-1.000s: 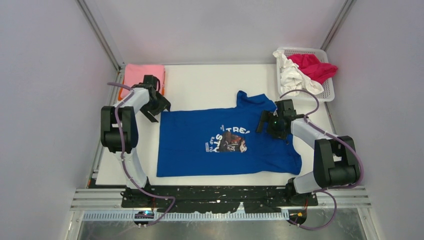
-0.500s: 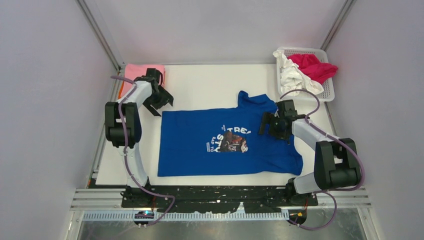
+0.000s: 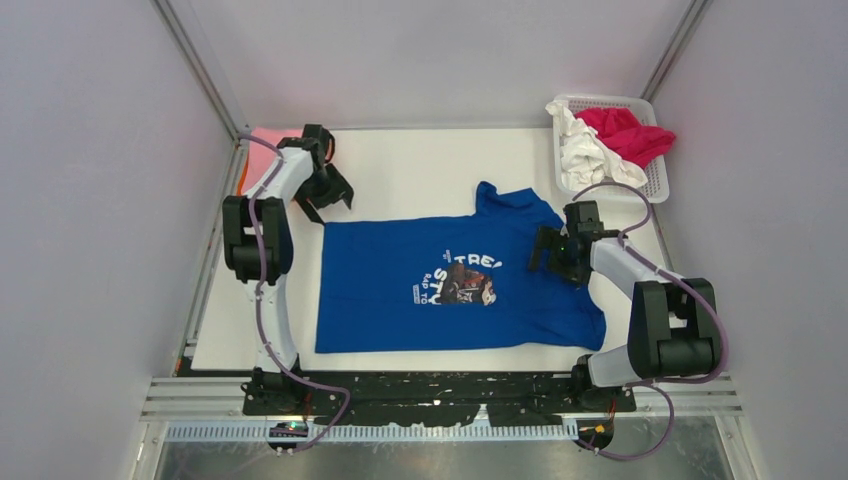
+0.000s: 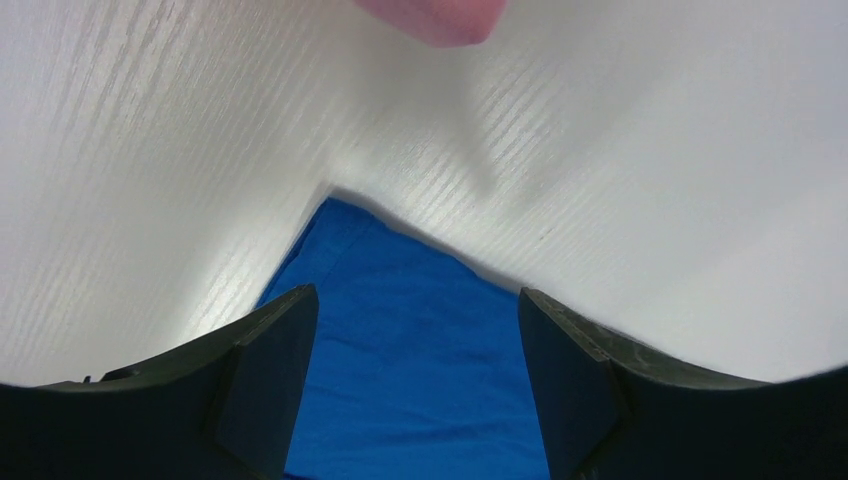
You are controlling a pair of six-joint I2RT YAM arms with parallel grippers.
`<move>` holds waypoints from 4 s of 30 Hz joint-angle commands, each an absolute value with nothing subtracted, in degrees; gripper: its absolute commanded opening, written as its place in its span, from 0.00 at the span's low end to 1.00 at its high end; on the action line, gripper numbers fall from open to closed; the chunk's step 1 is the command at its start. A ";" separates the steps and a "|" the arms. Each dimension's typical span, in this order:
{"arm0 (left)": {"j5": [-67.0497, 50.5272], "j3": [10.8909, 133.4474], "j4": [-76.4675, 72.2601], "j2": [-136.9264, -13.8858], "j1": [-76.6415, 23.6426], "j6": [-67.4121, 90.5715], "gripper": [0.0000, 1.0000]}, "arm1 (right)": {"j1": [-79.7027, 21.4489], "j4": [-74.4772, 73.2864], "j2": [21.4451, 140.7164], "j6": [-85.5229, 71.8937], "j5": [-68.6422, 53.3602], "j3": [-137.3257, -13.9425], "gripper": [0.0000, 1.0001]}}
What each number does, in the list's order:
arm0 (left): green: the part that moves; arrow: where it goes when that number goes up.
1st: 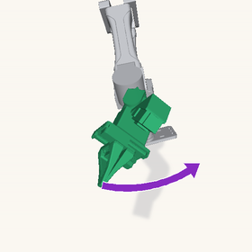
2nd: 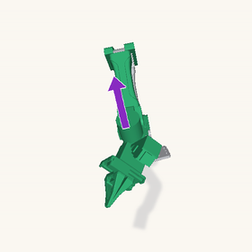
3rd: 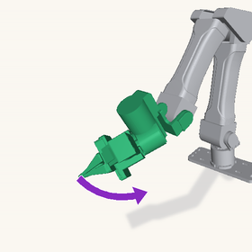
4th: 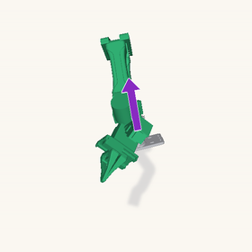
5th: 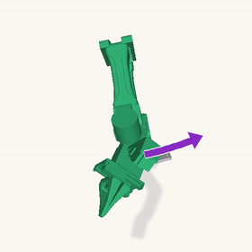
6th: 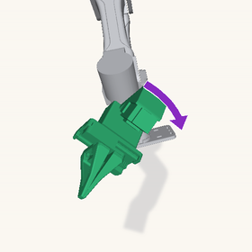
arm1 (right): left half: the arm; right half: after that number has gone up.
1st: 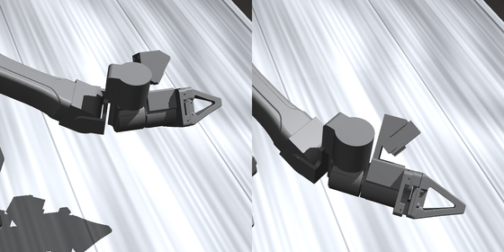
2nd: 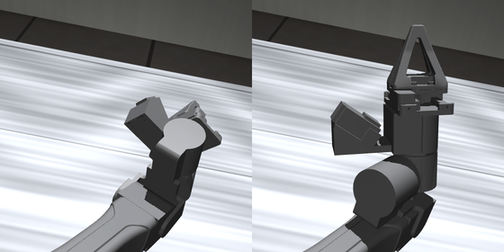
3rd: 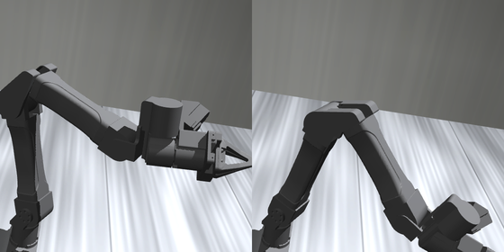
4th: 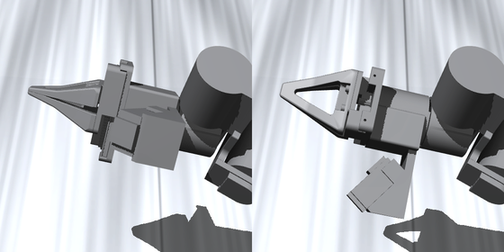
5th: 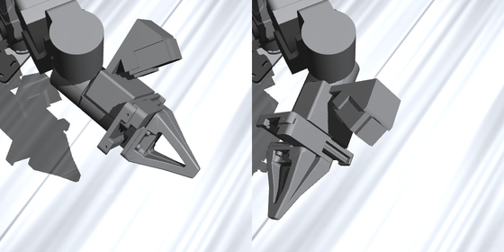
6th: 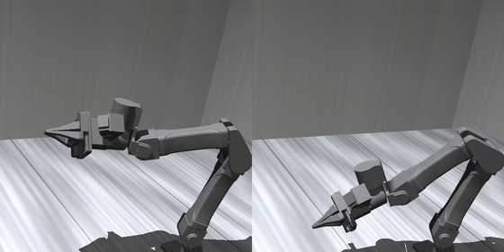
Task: Fold and stack the t-shirts
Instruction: Grab the side of the flattened tshirt furthest away from the robot with both arms
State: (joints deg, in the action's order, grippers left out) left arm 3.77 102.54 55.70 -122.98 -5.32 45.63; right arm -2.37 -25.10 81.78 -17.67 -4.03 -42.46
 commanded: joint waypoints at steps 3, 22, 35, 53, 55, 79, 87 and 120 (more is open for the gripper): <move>2.09 103.52 57.91 -122.55 -5.96 43.24 0.76 | -0.90 -25.50 83.20 -16.84 -2.47 -42.61 0.95; -2.90 102.17 53.78 -122.20 -7.03 36.50 0.76 | -0.79 -25.54 85.62 -18.02 -1.87 -42.51 0.95; -1.00 108.10 56.48 -128.26 -8.18 41.15 0.73 | 1.52 -27.63 86.74 -18.13 4.44 -43.42 0.95; 4.65 106.91 56.95 -127.85 -10.38 43.80 0.70 | 3.95 -29.09 87.74 -18.04 8.98 -45.13 0.95; 5.43 108.23 58.08 -128.89 -10.71 43.78 0.69 | 3.95 -28.89 87.61 -17.83 8.98 -45.48 0.95; 4.11 108.38 61.63 -129.55 -12.14 47.77 0.65 | 4.30 -28.68 81.92 -17.40 8.38 -44.21 0.95; -5.59 110.26 56.98 -131.60 -8.07 46.06 0.65 | 4.39 -28.14 79.24 -17.23 7.76 -43.62 0.95; -1.34 117.39 64.12 -135.14 -10.90 44.32 0.00 | 4.76 -25.71 71.76 -15.59 4.29 -43.13 0.96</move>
State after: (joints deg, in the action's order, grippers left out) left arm -1.54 118.13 64.16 -136.49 -11.20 45.71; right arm 4.58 -28.14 73.82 -16.64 6.22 -42.28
